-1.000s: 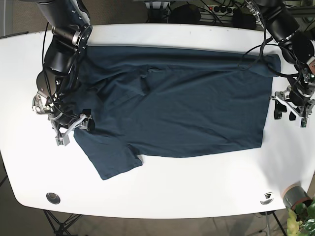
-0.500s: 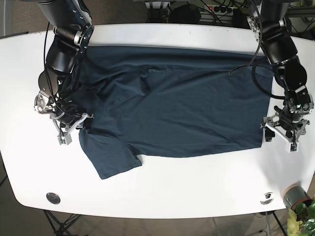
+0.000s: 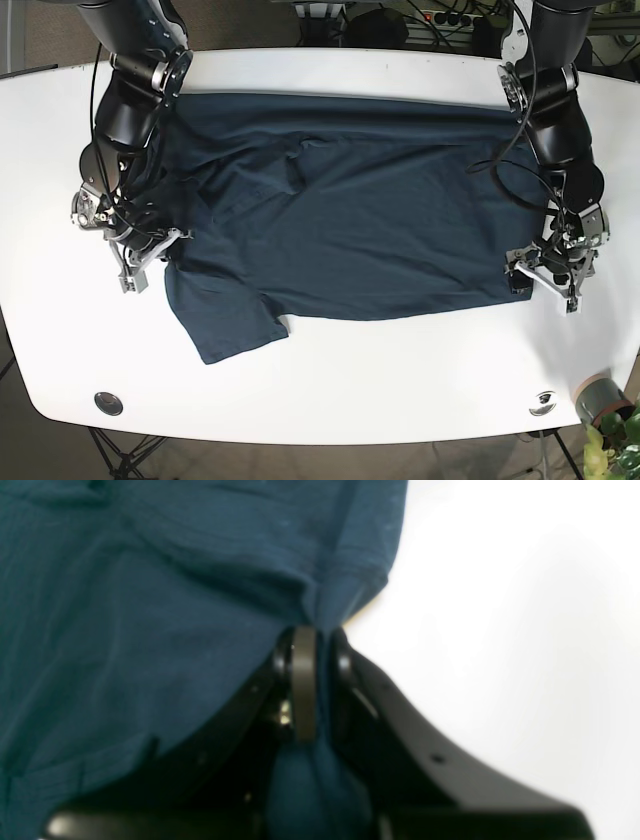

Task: Fold the T-shirt properly
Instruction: 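Grasp the shirt's hem corners with both grippers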

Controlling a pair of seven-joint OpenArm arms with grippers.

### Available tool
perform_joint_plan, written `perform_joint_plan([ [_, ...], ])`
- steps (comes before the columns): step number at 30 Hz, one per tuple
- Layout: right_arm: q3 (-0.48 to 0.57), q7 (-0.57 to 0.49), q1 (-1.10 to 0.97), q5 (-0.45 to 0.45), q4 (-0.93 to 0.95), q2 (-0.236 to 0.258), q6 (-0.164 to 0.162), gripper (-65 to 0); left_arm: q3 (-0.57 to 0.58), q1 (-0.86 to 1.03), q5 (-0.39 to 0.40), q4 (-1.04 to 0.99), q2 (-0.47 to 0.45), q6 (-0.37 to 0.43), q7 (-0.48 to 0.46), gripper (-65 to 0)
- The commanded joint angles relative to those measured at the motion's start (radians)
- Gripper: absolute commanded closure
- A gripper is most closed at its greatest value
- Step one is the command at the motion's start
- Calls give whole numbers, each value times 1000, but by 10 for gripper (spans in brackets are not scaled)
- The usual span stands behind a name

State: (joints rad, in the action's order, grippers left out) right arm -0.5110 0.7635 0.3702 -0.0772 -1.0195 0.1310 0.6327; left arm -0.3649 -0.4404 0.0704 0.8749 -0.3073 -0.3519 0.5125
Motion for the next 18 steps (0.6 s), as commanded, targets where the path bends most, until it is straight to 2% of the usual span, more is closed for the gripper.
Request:
perform_joint_plan([
  [1,-1,3,20,0,-17,11,5,-27,20,-24,7,-29,-14,-3,-51,-526],
  [9,-2,1,20,-6,-17,11,5,-27,33,-53,7,-110,-16,-11,-55,-526],
  [14,-2,1,20,-8,-18,11,5,-27,33,-53,7,-118,-14,-105,-51,-525],
  [18,-2,1,22,-8,-20,11,5,-27,33,-53,7,-119,-10,-151,-42,-525],
])
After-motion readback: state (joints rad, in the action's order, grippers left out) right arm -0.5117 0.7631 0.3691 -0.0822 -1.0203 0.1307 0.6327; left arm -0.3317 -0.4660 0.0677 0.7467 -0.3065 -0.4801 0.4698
